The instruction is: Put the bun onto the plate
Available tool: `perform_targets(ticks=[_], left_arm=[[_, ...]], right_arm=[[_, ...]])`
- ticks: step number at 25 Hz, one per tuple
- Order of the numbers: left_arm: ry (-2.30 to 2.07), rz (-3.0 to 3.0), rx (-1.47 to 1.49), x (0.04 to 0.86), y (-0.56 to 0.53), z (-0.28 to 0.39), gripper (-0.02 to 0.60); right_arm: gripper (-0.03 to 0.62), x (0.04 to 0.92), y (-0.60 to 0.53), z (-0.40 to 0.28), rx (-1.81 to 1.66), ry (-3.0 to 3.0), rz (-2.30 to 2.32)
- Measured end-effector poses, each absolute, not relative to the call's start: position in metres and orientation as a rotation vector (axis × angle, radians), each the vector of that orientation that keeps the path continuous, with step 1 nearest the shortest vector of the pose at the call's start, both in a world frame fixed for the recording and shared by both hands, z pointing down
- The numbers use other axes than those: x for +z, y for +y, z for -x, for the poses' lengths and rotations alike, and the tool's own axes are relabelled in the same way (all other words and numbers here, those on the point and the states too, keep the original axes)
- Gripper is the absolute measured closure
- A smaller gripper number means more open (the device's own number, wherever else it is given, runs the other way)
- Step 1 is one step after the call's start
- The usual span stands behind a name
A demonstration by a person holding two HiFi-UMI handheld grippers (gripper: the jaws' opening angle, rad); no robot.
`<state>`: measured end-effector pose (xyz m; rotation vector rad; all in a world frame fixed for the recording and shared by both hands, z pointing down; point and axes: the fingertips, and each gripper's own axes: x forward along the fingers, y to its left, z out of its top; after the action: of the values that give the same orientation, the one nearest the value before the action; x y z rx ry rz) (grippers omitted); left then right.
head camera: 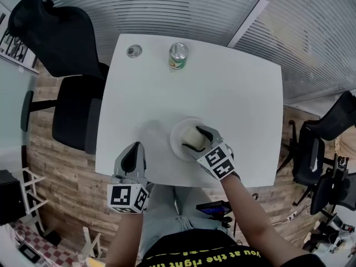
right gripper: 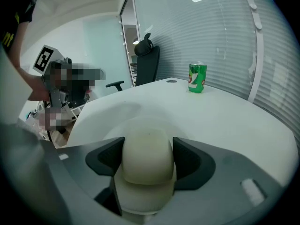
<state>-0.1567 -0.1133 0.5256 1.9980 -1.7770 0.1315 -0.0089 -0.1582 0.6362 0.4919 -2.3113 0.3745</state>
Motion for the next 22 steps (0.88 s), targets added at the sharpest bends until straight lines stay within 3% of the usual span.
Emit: perform_targets(ticks=[22], left_arm=[[-1.786,-1.999,0.127,0.5246,-0.1093,0.1541,0.581]], right_arm=[[0.253,0.6342,-0.1531,0.0134,0.238,-2.277,-0.397]])
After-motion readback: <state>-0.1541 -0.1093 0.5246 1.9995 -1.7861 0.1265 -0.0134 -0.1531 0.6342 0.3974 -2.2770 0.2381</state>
